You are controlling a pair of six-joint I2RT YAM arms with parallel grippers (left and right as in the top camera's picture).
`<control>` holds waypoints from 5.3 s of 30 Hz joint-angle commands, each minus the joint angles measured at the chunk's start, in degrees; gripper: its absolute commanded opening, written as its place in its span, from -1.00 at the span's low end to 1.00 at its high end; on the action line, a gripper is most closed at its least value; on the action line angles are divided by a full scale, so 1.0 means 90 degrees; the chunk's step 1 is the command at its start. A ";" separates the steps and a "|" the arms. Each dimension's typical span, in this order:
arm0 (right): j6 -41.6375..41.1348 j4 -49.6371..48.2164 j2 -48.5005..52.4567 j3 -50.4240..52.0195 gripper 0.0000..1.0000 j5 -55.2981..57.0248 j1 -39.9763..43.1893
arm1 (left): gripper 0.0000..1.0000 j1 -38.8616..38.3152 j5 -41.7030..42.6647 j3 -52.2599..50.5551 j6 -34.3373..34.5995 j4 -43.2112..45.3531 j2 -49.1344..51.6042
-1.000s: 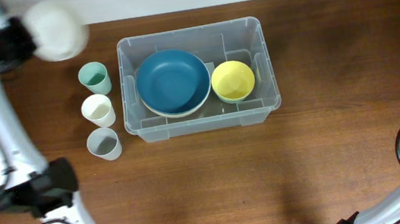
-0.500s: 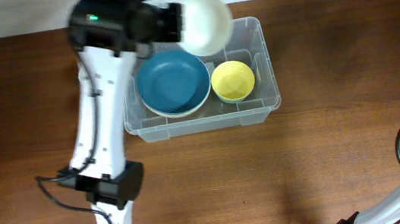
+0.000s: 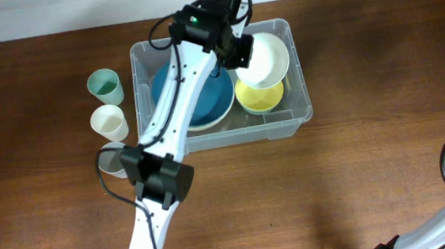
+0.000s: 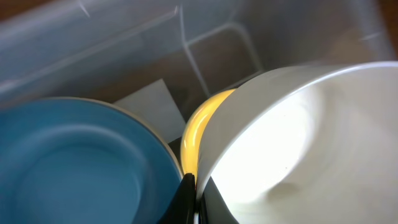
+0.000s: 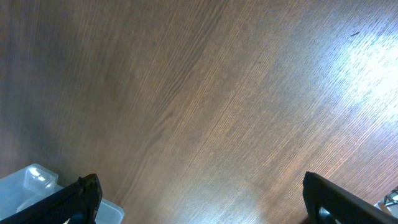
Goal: Pack container
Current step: 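Carry the white bowl over the container and stack it on the yellow bowl, then release the white bowl and move the left gripper to the mint-green cup, then close the left gripper on the mint-green cup's rim, then lift the mint-green cup and lower it into the container's front right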
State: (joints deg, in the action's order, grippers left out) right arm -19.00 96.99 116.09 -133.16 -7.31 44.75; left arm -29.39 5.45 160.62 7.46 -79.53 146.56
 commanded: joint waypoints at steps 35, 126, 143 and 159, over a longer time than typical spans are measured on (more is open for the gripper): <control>0.0039 0.0012 -0.0063 0.0017 0.98 0.0056 -0.0012 | -0.08 0.0211 -0.0041 0.1205 -0.0083 -0.0381 0.0605; 0.0039 0.0012 -0.0063 0.0017 0.98 0.0056 -0.0012 | -0.98 0.4102 -0.0308 -0.2613 -0.0075 0.0886 -0.0245; 0.0039 0.0012 -0.0063 0.0017 0.98 0.0056 -0.0012 | -0.98 0.5064 -0.0522 -0.0525 0.0019 0.0138 -0.1253; 0.0039 0.0012 -0.0063 0.0017 0.97 0.0056 -0.0012 | -0.98 0.3398 0.0631 -0.0270 -0.0935 -0.1455 -0.3062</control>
State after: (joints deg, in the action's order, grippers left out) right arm -19.05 96.97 116.09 -133.16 -7.31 44.75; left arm 3.27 9.72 158.19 2.07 -91.02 118.67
